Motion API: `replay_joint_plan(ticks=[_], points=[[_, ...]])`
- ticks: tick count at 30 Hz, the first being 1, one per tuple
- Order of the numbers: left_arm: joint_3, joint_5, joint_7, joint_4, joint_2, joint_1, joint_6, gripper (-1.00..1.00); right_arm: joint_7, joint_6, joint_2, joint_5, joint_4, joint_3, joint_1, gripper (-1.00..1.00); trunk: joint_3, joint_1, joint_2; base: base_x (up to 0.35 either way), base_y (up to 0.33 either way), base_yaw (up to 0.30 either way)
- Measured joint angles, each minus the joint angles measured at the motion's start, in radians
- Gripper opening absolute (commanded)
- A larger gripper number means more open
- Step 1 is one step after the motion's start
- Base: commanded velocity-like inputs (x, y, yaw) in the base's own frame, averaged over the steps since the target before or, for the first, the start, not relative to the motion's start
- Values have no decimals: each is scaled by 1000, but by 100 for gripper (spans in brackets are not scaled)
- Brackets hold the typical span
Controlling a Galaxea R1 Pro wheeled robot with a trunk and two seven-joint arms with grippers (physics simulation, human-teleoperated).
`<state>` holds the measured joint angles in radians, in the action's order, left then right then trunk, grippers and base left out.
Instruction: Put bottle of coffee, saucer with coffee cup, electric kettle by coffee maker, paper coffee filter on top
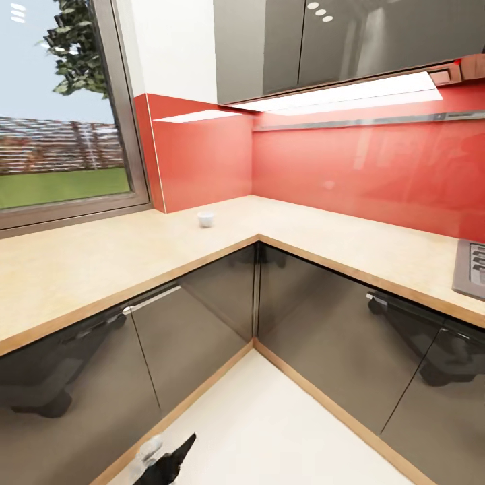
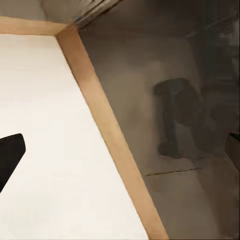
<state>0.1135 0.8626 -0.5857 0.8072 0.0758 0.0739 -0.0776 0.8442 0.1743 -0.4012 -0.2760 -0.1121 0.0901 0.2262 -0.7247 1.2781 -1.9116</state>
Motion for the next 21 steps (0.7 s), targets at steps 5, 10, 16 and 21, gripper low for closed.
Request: replay_joint_plan(ticks=[5,10,16,21], points=[[15,-92,97,364,-3,1,-282,100,0,0,6,1,13,1,0,100,0,0,0,0,0,0],[17,-112,183,564,-15,27,-475,100,0,0,7,2,16,1,0,100,0,0,0,0,0,0],[18,-113,265,677,-25,224,-702,100,-2,1,18,3,47,3,0,100,0,0,0,0,0,0],[18,-109,306,696,-37,421,-833,100,-21,2,27,18,74,4,0,100,0,0,0,0,0,0]])
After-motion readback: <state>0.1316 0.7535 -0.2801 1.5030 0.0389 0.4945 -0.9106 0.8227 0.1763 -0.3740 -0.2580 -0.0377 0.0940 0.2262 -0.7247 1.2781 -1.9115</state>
